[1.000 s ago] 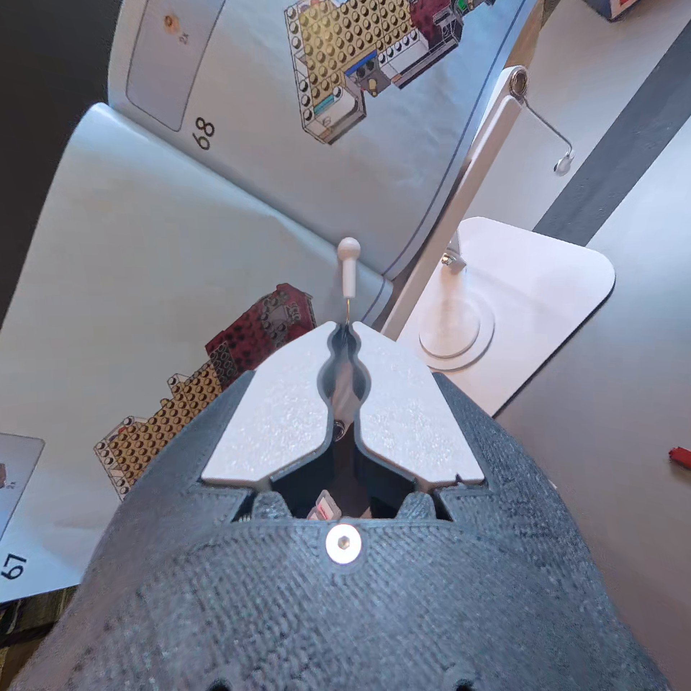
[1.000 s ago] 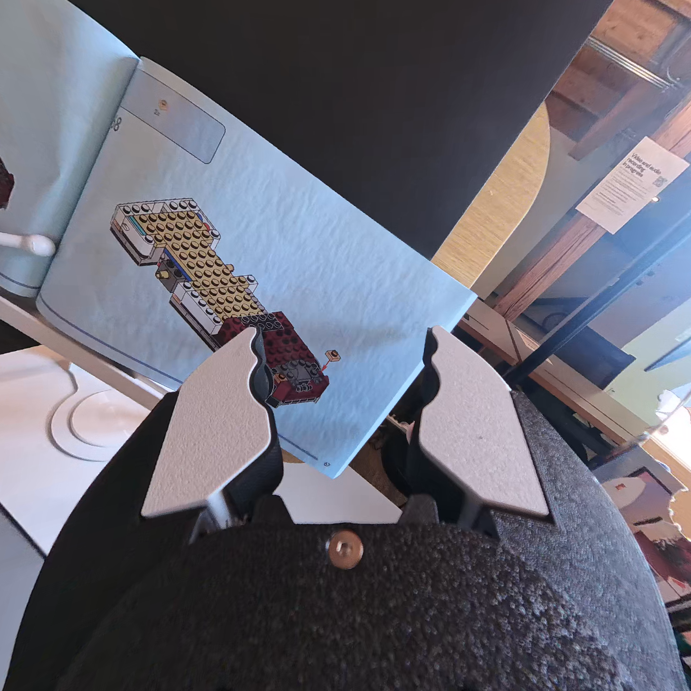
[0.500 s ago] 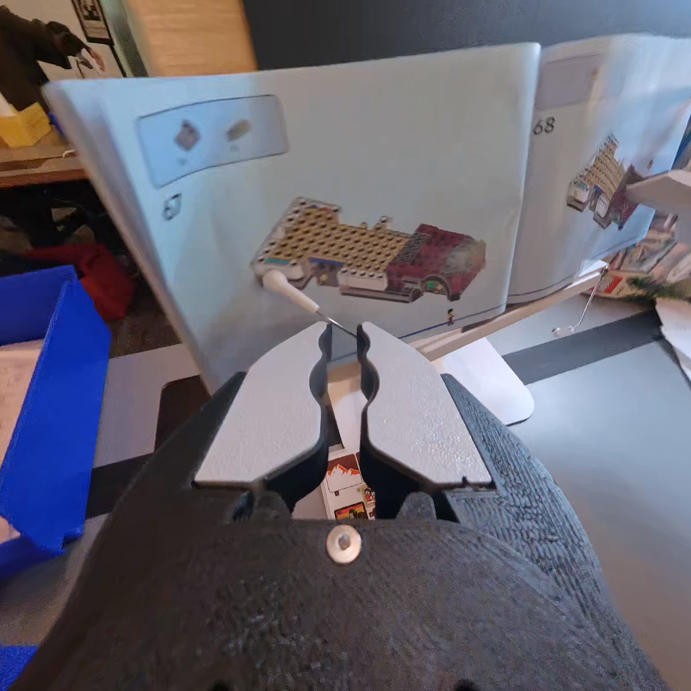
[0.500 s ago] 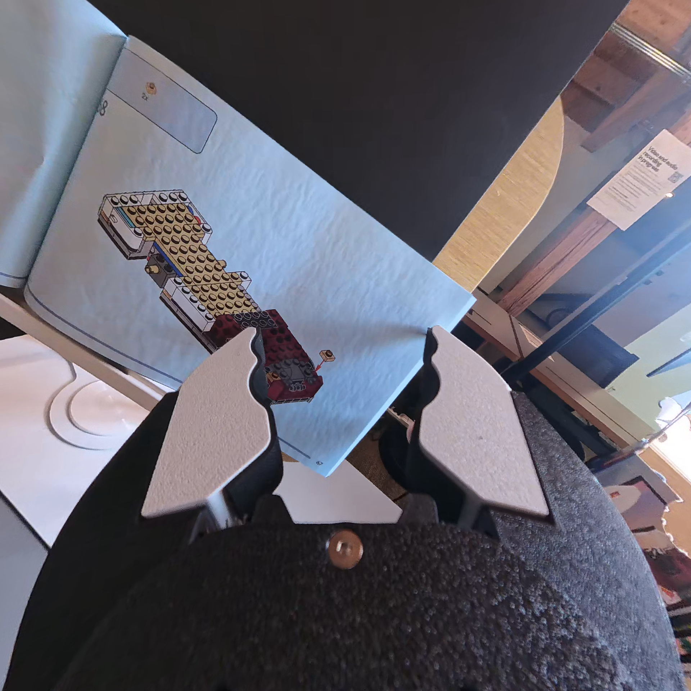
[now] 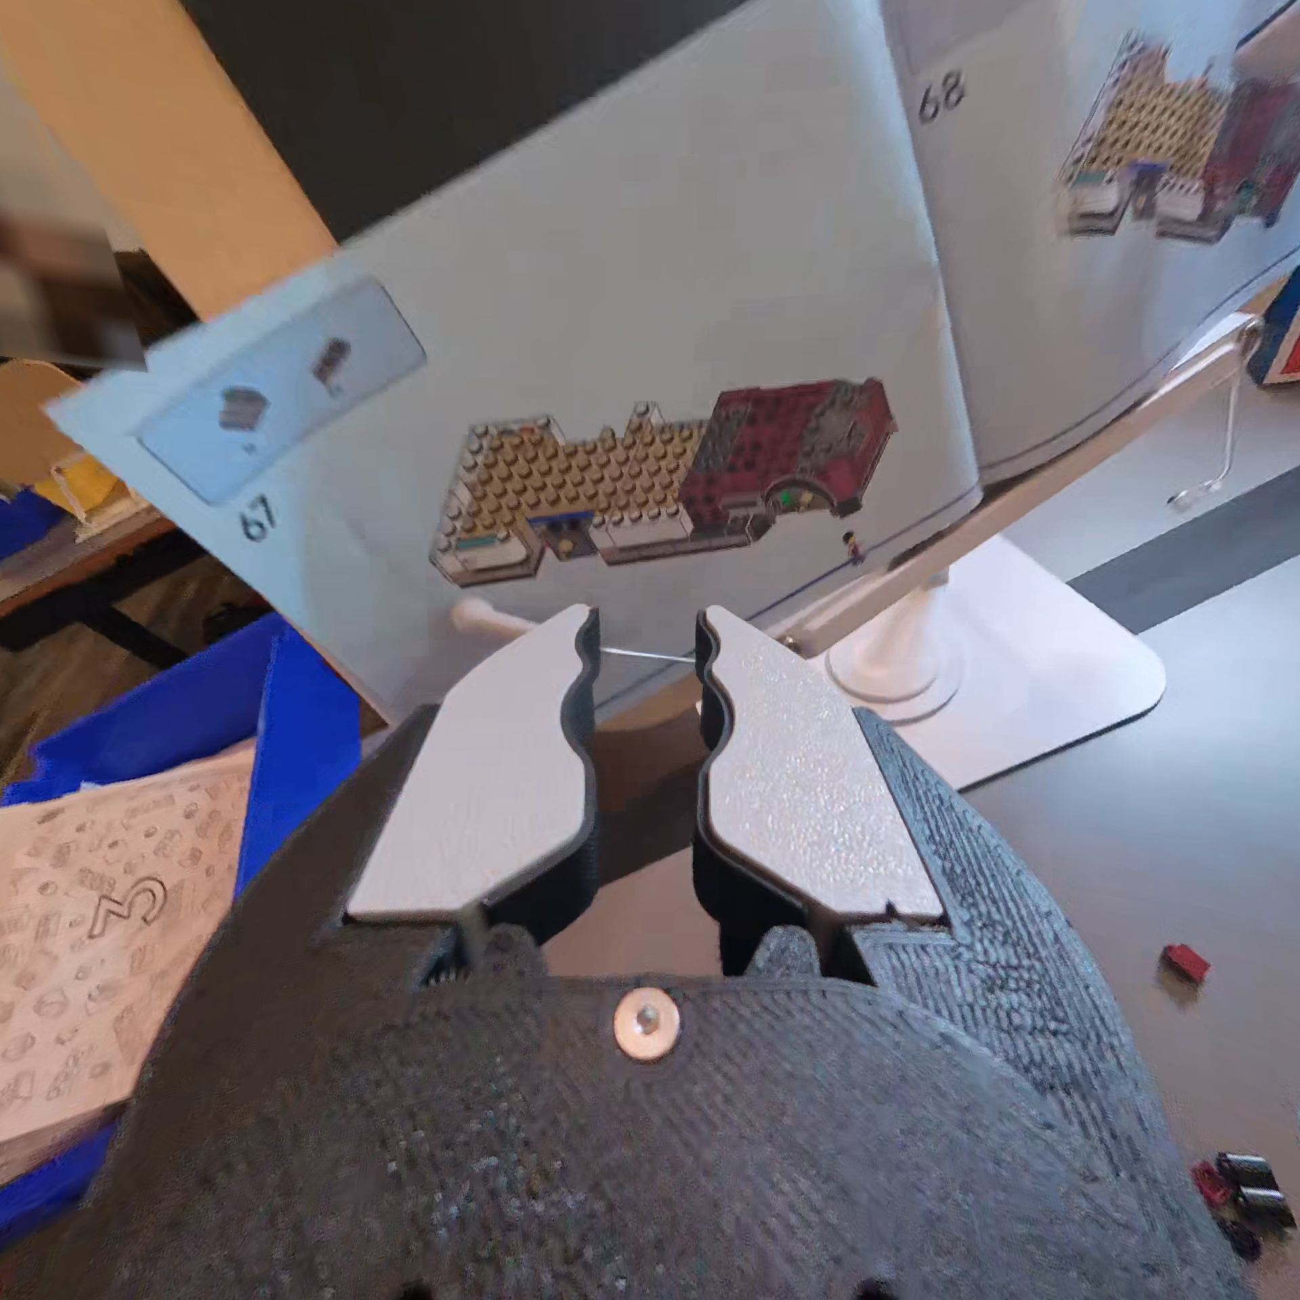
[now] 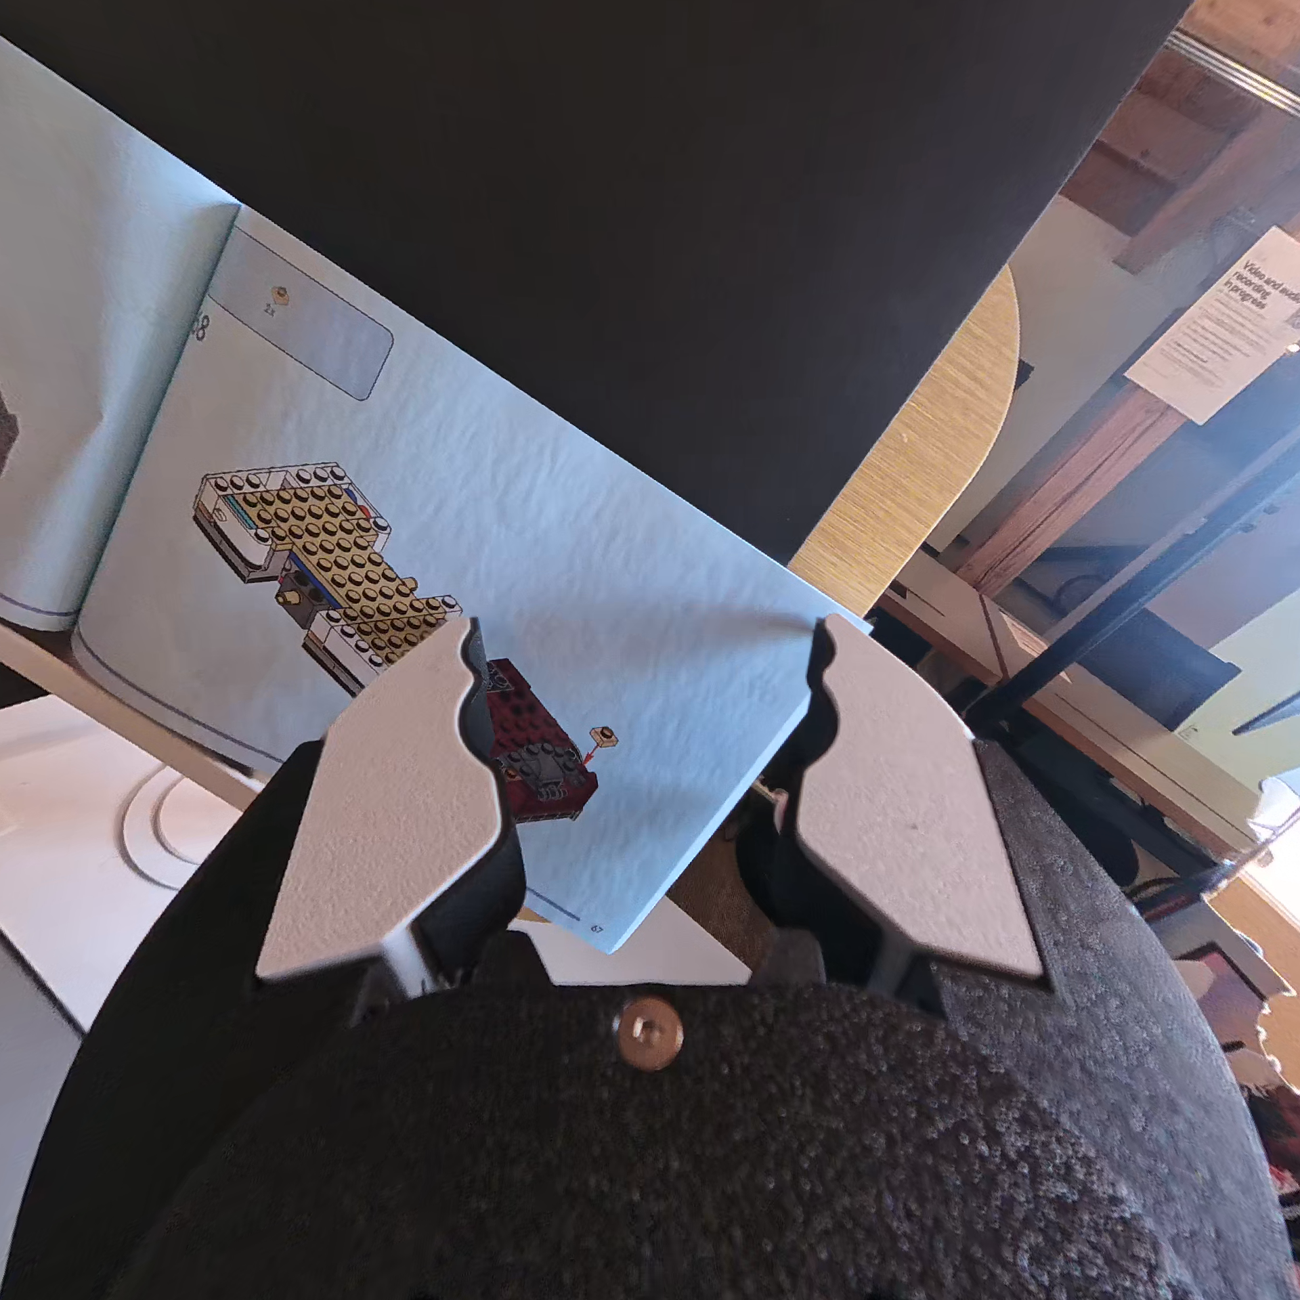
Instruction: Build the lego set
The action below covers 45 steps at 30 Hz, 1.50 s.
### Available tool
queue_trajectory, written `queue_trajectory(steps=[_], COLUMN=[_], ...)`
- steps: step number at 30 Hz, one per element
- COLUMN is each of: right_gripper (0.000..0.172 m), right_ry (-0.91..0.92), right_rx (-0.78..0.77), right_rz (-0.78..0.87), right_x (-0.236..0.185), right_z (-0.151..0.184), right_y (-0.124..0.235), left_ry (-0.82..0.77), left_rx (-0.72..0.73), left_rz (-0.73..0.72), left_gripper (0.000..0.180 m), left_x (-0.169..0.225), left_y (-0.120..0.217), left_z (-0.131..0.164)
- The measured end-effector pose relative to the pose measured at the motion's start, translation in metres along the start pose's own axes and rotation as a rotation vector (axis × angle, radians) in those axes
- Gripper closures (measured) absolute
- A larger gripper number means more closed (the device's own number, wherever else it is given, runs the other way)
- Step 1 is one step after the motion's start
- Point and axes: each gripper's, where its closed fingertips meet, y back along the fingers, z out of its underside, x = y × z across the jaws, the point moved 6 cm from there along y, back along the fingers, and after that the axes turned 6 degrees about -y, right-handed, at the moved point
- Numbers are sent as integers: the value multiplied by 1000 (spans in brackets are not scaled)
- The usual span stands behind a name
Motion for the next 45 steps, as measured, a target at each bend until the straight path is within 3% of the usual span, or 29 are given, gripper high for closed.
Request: queue_trajectory(steps=[3, 6, 11, 21, 22, 25, 27, 33, 38, 39, 42, 45], right_gripper=[84, 83, 86, 142, 141, 103, 92, 103, 133, 131, 93, 88], right_ry=[-7, -1, -26, -11, 2, -2, -24, 4, -17, -10, -3, 15], right_rx=[-2, 0, 16, 0, 3, 33, 4, -3, -11, -12, 4, -36], right_rz=[4, -2, 13, -50, -39, 24, 4, -3, -26, -15, 33, 24], right_x=[3, 3, 3, -6, -5, 6, 10, 6, 6, 8, 15, 13], right_z=[1, 4, 4, 10, 9, 0, 0, 3, 6, 5, -1, 2], right_y=[0, -1, -2, 2, 3, 4, 0, -2, 1, 1, 0, -5], left_ry=[81, 151, 122, 74, 63, 44, 47, 59, 65, 62, 49, 57], left_rx=[-64, -86, 15, 93, 96, 107, 113, 120, 133, 135, 142, 149], left_rz=[41, 64, 31, 94, 104, 118, 124, 129, 148, 152, 149, 133], left_gripper=[165, 158, 147, 144, 144, 143, 143, 143, 142, 142, 142, 141], left_x=[-1, -5, -12, 15, 19, 28, 30, 31, 37, 39, 42, 42], left_y=[-8, -3, 8, 0, -1, -2, -3, -2, -1, 0, 1, 1], left_z=[21, 29, 10, -19, -22, -27, -28, -29, -32, -33, -35, -35])
